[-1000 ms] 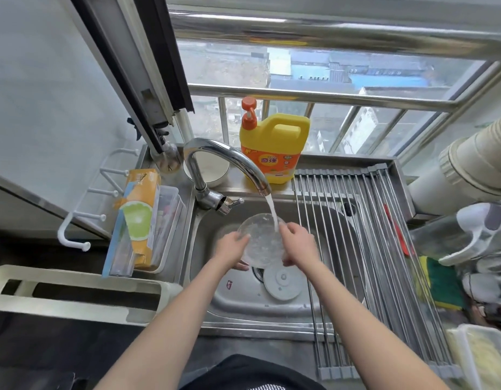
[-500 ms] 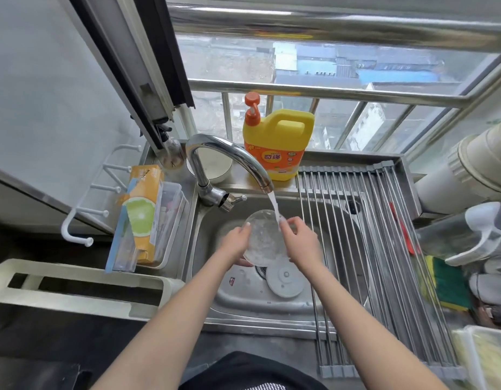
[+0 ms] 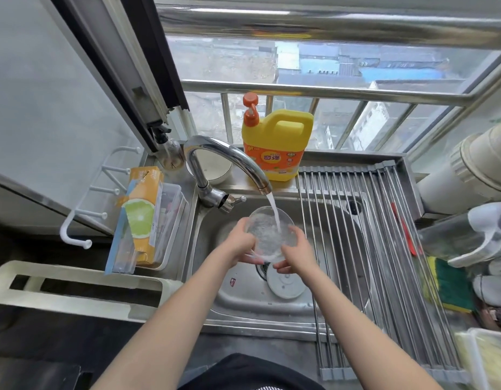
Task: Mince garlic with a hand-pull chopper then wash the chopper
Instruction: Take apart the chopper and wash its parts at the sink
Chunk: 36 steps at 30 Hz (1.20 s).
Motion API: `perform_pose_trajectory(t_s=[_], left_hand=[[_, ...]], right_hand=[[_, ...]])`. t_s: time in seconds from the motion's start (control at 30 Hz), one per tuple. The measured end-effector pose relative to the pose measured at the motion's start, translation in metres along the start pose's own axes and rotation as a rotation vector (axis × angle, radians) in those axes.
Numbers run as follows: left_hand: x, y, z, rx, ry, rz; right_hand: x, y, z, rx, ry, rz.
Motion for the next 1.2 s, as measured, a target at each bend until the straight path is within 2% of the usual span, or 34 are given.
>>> perform_pose_trajectory(t_s=[0.1, 0.2, 0.3, 0.4, 0.47, 0.57, 0.67, 0.7, 0.77, 0.83, 0.87, 0.93, 1.03, 1.13, 1.2], left_hand=[[-0.006, 0.002, 0.001, 0.021, -0.066, 0.090], [-0.007, 0.011, 0.006, 0.024, -0.118, 0.002], [0.009, 0.020, 0.009, -0.013, 0.010, -0.142], [0.020, 0.004, 0.004, 0.096, 0.176, -0.134], [0.019, 0.004, 0.008, 0.044, 0.160, -0.176], [0.014, 0.015, 0.016, -0.084, 0.068, -0.183], [0.011, 0.021, 0.018, -0.092, 0.031, -0.209], [0.012, 0.024, 0.019, -0.103, 0.032, -0.203], [0.017, 0.029, 0.020, -0.120, 0.053, -0.176], [0.029, 0.029, 0.020, -0.119, 0.108, -0.152], [0.035, 0.027, 0.020, -0.110, 0.137, -0.140], [0.042, 0.024, 0.017, -0.099, 0.165, -0.118], [0.043, 0.016, 0.016, -0.048, 0.160, -0.126], [0.032, 0.010, 0.016, -0.028, 0.107, -0.137], [0.024, 0.014, 0.017, -0.076, 0.043, -0.103]], right_hand=[[0.017, 0.012, 0.007, -0.061, 0.102, -0.164], [0.044, 0.010, 0.009, -0.099, 0.244, -0.228], [0.052, 0.011, 0.007, -0.172, 0.213, -0.153], [0.024, -0.006, 0.009, -0.112, -0.071, 0.160], [0.009, -0.029, 0.006, -0.003, -0.212, 0.415], [0.006, -0.052, 0.001, 0.151, -0.232, 0.755], [0.004, -0.044, 0.001, 0.130, -0.181, 1.001], [0.001, -0.036, 0.002, 0.083, -0.146, 0.941], [0.000, -0.024, 0.000, 0.011, -0.075, 0.578], [0.004, -0.024, -0.003, 0.021, -0.059, 0.311], [0.003, -0.027, -0.002, 0.046, -0.105, 0.320], [-0.003, -0.032, -0.003, 0.090, -0.258, 0.519], [-0.016, -0.033, -0.006, 0.077, -0.378, 0.729], [-0.034, -0.048, -0.010, 0.152, -0.421, 0.764], [-0.036, -0.057, -0.011, 0.196, -0.419, 0.659]])
Point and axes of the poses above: each hand's wrist, its own z-axis towards the middle knuckle, its own y-axis out of the back of the hand, x = y × z, the point moved 9 cm from there along z, towards the middle knuckle, and after that the axes turned 5 degrees about x, right-handed, at the moved point
